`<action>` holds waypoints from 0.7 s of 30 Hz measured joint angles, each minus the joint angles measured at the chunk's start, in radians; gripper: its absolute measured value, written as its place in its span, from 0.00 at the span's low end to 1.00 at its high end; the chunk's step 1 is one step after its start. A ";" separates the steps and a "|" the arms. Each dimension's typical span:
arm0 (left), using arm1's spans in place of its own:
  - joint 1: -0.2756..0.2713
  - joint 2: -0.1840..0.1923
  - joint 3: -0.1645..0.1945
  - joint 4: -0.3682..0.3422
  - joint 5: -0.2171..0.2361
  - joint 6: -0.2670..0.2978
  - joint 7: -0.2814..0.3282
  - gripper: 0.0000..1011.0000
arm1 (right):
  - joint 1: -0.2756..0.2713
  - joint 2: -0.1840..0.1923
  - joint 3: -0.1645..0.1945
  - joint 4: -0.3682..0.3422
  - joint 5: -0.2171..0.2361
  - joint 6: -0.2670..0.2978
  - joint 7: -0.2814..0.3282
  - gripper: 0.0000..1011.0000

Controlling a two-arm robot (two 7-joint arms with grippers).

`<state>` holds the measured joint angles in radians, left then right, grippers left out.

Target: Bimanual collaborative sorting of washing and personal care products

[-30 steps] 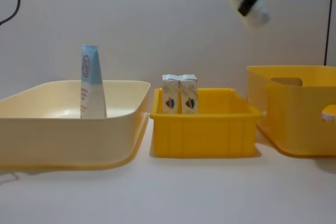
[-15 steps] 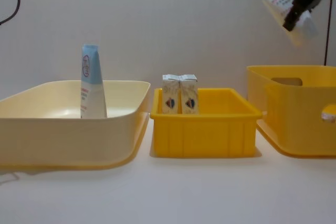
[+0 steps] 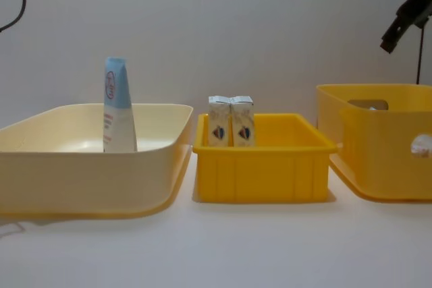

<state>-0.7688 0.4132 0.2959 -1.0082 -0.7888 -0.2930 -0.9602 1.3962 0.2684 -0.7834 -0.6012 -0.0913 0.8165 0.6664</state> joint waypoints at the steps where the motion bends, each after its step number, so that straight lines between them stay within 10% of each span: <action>1: 0.000 0.000 0.000 0.000 0.000 0.000 0.000 0.99 | -0.001 0.002 0.000 -0.001 -0.001 0.002 0.000 0.99; 21: 0.000 0.000 0.000 0.000 0.000 0.000 0.000 0.99 | -0.006 0.012 0.002 -0.004 -0.004 0.016 -0.001 0.99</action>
<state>-0.7688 0.4132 0.2959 -1.0082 -0.7888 -0.2930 -0.9602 1.3901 0.2804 -0.7809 -0.6056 -0.0950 0.8327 0.6650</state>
